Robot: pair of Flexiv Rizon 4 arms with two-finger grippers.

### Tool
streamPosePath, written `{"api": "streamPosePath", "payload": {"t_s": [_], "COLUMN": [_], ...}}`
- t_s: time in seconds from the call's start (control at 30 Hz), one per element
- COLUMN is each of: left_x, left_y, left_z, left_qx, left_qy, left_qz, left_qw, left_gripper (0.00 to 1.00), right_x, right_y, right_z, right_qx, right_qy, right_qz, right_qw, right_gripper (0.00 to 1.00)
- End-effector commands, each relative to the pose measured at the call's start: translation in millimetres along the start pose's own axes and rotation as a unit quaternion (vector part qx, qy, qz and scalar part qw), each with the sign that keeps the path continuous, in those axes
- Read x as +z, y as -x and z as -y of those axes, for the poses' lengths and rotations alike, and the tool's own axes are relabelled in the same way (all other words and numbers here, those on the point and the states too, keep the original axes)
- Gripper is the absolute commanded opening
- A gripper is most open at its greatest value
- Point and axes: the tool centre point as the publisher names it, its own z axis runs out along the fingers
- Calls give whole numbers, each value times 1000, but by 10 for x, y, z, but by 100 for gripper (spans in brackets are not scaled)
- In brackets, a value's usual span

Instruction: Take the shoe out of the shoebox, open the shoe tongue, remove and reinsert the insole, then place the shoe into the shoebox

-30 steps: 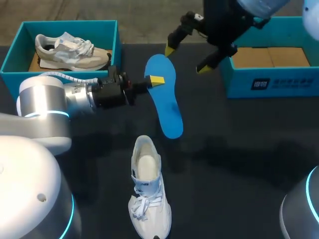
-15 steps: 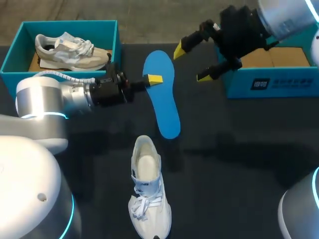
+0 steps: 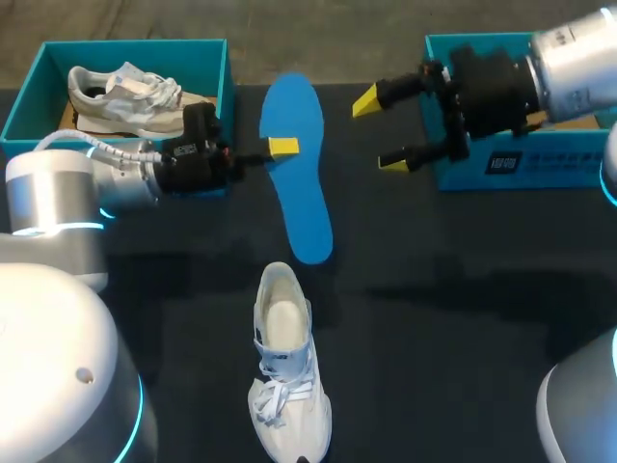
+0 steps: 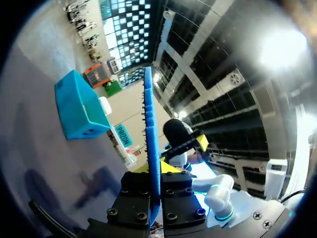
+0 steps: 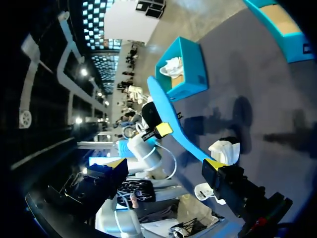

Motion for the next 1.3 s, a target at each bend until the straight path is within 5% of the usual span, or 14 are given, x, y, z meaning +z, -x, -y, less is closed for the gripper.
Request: {"api": "streamPosePath", "payload": {"t_s": [0.03, 0.3, 0.63, 0.97, 1.13, 1.3], "left_x": [-87, -204, -299, -358, -376, -390], "left_y": [-97, -247, -532, -693, -738, -717], "left_z": [-4, 5, 44, 38, 6, 42], "left_qx": [43, 206, 440, 635, 748, 817], "left_qy": [5, 31, 81, 110, 132, 128], "left_qz": [-6, -34, -57, -61, -46, -41], "left_qw": [999, 977, 892, 762, 648, 561], "left_gripper": [0, 0, 0, 0, 0, 0], "right_x": [5, 5, 3, 3, 3, 3], "right_y": [70, 74, 74, 74, 74, 74], "right_z": [1, 4, 3, 3, 3, 3], "right_qx": [0, 6, 8, 8, 8, 8], "right_qy": [1, 1, 1, 1, 1, 1], "right_qz": [-108, -122, -121, -121, -121, -121], "right_qw": [994, 993, 993, 993, 993, 993], "right_gripper": [100, 100, 100, 100, 100, 100]}}
